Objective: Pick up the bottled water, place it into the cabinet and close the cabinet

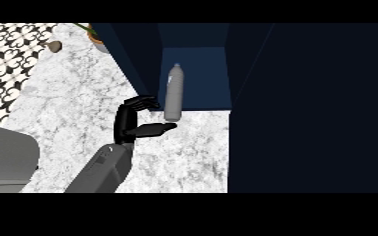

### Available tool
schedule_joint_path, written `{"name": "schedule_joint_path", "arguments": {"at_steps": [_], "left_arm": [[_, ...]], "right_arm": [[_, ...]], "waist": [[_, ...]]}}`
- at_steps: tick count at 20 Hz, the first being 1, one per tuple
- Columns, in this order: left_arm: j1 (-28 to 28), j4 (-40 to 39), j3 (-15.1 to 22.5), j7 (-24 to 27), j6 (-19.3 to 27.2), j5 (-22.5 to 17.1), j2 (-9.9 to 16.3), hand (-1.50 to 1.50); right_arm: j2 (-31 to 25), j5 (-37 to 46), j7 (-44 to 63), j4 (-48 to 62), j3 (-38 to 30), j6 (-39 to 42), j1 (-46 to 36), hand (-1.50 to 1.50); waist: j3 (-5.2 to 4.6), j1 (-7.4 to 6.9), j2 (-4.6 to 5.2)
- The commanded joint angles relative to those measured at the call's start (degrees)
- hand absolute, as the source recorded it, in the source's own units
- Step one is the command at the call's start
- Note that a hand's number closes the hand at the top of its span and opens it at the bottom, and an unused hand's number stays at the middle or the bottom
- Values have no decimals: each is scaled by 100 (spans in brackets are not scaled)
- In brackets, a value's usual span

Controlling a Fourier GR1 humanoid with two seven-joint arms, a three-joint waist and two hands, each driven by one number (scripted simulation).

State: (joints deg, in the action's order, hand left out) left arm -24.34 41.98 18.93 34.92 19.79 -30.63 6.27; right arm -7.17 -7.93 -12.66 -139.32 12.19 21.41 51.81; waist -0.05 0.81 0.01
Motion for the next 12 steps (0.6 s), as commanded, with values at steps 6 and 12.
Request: {"name": "schedule_joint_path", "arguments": {"at_steps": [6, 12], "left_arm": [[-107, 1924, 793, 164, -875, -71, -611, -150], [1066, 3671, 1329, -548, -595, -1, -171, 150]], "right_arm": [[-51, 170, 169, -398, -49, -120, 204, -150], [-642, 319, -29, -910, 78, 574, 672, 150]], "waist": [[4, -93, -100], [4, -96, -100]]}}
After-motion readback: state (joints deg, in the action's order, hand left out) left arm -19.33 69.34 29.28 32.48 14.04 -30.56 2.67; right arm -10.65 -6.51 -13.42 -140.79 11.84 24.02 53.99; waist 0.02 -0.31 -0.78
